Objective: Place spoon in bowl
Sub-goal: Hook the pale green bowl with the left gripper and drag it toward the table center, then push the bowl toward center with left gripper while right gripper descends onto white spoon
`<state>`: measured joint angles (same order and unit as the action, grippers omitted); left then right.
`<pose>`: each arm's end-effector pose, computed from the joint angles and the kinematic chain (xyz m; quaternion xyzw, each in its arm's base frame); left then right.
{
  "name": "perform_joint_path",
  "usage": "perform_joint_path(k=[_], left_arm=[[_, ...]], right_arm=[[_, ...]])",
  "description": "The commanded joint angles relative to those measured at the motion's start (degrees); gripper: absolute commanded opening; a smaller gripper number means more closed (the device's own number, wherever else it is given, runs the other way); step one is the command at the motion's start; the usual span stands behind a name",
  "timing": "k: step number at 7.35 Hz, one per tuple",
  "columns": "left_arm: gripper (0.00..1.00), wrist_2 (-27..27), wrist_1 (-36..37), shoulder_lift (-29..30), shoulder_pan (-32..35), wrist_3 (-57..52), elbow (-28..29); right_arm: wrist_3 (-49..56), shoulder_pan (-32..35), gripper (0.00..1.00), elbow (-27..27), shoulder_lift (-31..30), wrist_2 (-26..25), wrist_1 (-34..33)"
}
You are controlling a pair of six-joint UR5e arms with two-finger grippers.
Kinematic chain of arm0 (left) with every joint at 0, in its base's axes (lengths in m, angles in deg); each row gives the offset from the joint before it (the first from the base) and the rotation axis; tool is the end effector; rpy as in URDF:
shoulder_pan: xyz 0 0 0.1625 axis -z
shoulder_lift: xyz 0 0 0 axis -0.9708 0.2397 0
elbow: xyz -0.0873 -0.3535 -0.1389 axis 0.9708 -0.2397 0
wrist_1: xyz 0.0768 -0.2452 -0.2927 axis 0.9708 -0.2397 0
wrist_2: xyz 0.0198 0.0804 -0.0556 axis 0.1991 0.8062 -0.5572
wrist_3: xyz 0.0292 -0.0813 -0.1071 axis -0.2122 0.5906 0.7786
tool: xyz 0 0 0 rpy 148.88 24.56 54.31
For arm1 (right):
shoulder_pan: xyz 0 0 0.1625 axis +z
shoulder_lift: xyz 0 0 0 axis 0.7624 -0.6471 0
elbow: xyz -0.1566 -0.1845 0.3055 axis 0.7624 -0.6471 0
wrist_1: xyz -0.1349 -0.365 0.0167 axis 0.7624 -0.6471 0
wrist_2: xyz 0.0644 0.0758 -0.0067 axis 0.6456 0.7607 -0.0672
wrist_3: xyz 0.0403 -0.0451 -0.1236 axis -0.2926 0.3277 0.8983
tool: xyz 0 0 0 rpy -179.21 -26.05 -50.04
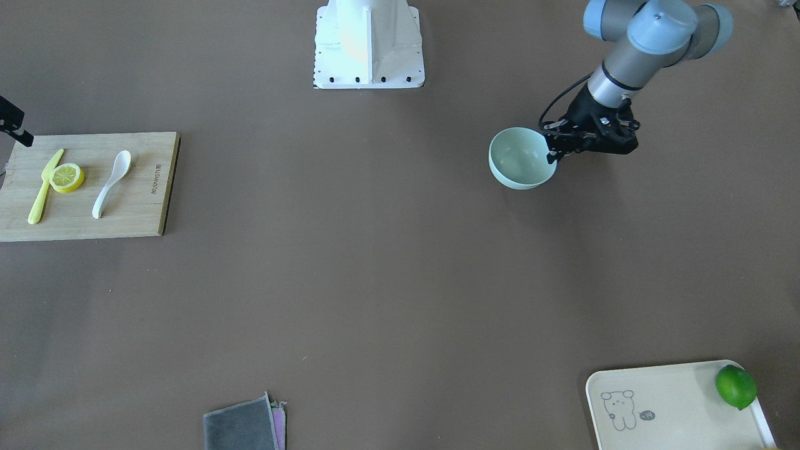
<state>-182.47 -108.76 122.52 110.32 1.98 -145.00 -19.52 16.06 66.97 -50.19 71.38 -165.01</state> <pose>0.4032 -0.3705 0.3422 0.0264 0.4516 -0.0331 0.8912 -0.1358 -0.3867 0.4929 0.0267 -0.4360 -0.0491 0.8982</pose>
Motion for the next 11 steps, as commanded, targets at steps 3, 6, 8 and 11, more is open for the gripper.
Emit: perform_joint_path(k=[3,6,8,11], left_arm=[[0.00,8.2,15.0,21.3,-10.5,10.9,7.1],[0.00,10.4,14.8,24.1,-12.7,11.2,9.9],[0.00,10.4,14.4,24.9,-12.8,11.1,11.4],[0.00,10.3,14.4,25.4,-12.9,11.1,12.0]], right_arm=[[-11.1,-9.6,0.87,-1.5,0.3,-6.5,1.4],[-24.4,-13.4,0.83,-8.4,5.7,-7.9,7.8],[-25.1,-13.7,0.81,-10.9,5.7,-8.0,8.9],[-27.6,-14.5,0.78,-12.0,6.7,-8.6,8.9]])
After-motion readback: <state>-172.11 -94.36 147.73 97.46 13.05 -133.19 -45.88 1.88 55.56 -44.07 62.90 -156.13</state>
